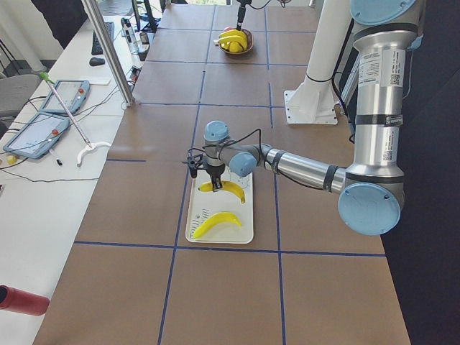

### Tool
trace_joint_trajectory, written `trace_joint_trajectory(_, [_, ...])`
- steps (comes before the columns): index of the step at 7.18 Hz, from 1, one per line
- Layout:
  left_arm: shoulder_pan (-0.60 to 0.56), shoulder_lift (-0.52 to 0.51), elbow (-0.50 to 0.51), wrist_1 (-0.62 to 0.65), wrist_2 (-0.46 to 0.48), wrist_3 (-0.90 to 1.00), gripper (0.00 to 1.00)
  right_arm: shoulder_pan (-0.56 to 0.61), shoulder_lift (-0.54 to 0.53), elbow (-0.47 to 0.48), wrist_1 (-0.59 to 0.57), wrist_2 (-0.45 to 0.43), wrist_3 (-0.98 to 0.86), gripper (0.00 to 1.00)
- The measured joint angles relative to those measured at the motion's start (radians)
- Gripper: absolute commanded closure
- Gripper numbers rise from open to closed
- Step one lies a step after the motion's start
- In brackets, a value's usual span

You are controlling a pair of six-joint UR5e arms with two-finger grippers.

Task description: Transfer all bananas from basket to plate

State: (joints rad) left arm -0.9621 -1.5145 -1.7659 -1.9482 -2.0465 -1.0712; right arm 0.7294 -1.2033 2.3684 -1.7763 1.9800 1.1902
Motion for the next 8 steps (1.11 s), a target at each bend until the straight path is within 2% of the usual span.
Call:
trace_joint_trajectory(3, [0.002,0.005,0.012,-0.002,0.014,0.019,0.0,0.005,-0.047,0.008,0.0,-0.002,0.0,0.0])
trace_joint_trajectory(6, [0.001,-0.022,-0.083,0.023,-0.025,0.016,0.0,0.009,-0.202,0.02,0.007,-0.027,-0.043,0.0])
trace_joint_trajectory(8, [-0.011,-0.144,-0.128,0.161,-0.09,-0.01,0.0,0.031,-0.317,0.022,0.01,-0.03,-0.227,0.0])
